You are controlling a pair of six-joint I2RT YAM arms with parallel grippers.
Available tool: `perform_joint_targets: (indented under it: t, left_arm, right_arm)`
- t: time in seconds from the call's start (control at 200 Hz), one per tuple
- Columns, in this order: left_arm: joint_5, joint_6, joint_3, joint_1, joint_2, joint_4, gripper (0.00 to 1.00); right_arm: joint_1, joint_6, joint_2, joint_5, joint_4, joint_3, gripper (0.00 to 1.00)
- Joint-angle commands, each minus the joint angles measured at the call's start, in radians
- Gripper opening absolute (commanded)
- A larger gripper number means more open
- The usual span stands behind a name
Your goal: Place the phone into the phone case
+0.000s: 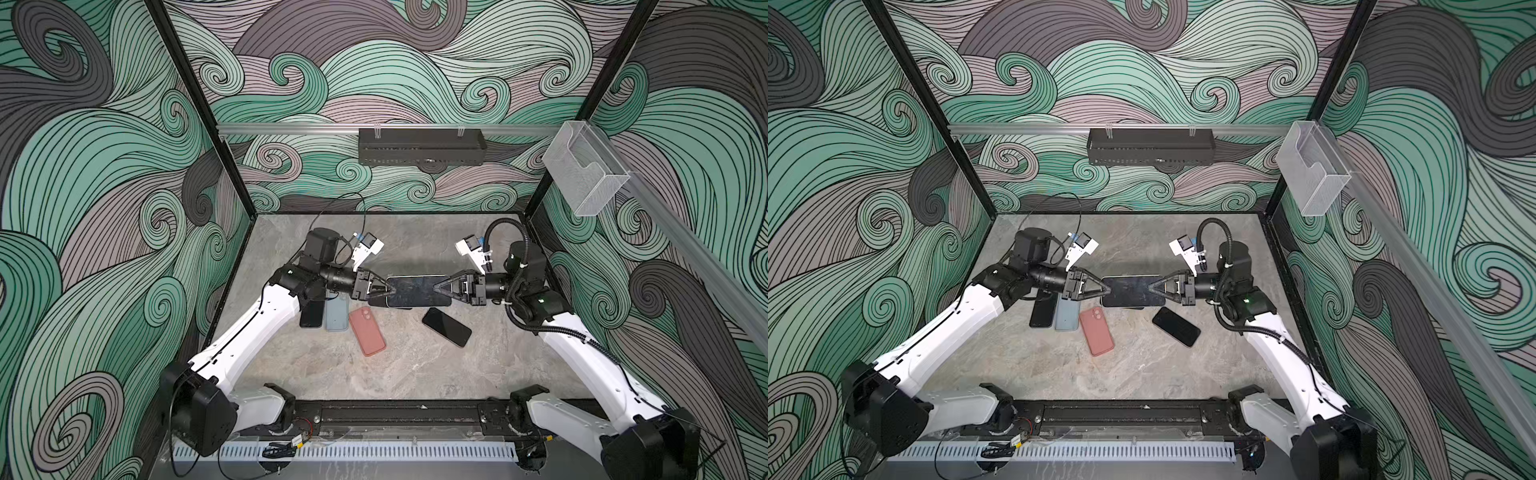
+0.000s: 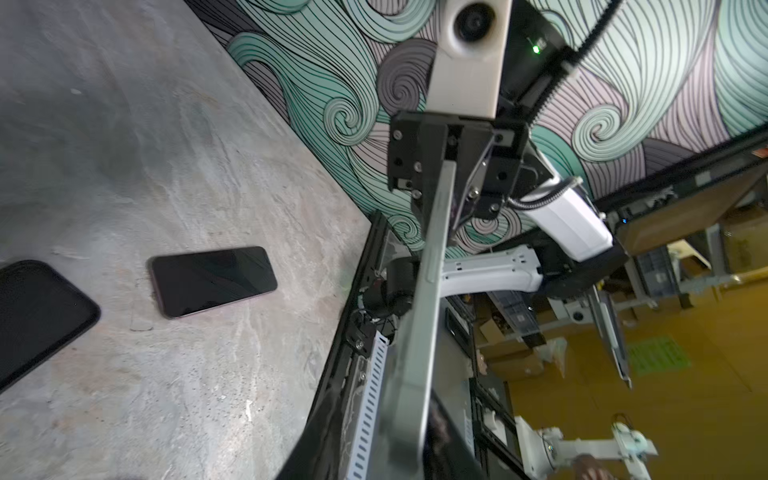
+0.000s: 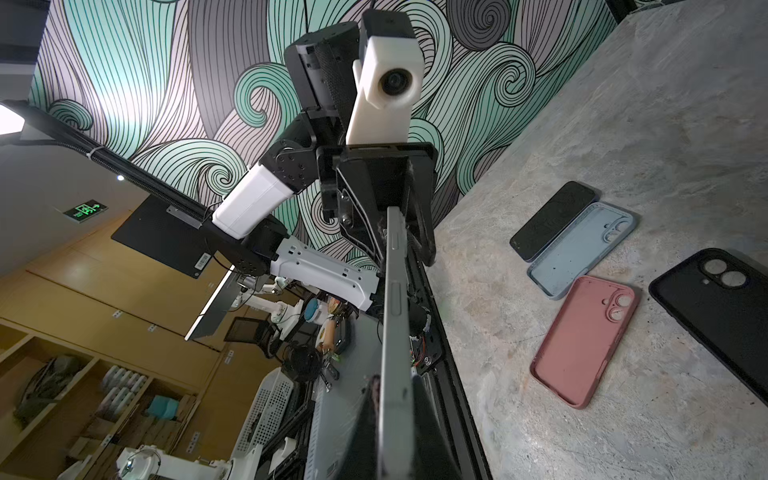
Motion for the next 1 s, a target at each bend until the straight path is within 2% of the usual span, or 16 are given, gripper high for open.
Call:
perform_joint_targets:
  t: [0.0, 0.065, 0.13, 0.28, 0.385, 0.53, 0.651, 0.726, 0.991]
  left_arm:
    - [-0.067, -0.004, 0.032, 0.034, -0.008, -0.02, 0.39]
    - [-0.127, -0.011, 0.015, 0.053, -0.021, -0.041, 0.4]
    - [-0.249, -0.02, -0.02, 0.061, -0.041, -0.055, 0.41]
    - [-0.642, -0.085, -0.147, 0.062, -0.059, -0.023, 0.4]
    - [-0.748, -0.073, -0.177, 0.063, -0.001, -0.03, 0.4]
    - [-0.787, -0.086, -0.144, 0.062, 0.129, -0.051, 0.4]
    - [-0.789, -0.089, -0.096, 0.063, 0.273, -0.048, 0.28]
    - [-0.79, -0.086, -0.065, 0.061, 0.345, -0.043, 0.25]
    - [-0.757, -0.074, -0.002, 0.061, 0.473, -0.02, 0.25]
  right_arm:
    - [0.002, -0.002, -0.005, 0.053, -0.004, 0.007, 0.0]
    - [0.002, -0.031, 0.002, 0.109, -0.064, 0.024, 0.0]
    - [0.002, -0.06, 0.016, 0.171, -0.122, 0.042, 0.0]
    - [0.003, -0.069, 0.08, 0.302, -0.197, 0.064, 0.0]
    - [0.008, -0.121, 0.147, 0.37, -0.275, 0.088, 0.0]
    - [0.019, -0.132, 0.244, 0.422, -0.308, 0.118, 0.0]
    - [0.038, -0.126, 0.323, 0.46, -0.321, 0.152, 0.0]
    - [0.052, -0.114, 0.368, 0.478, -0.309, 0.169, 0.0]
    - [0.08, -0.058, 0.515, 0.501, -0.254, 0.214, 0.0]
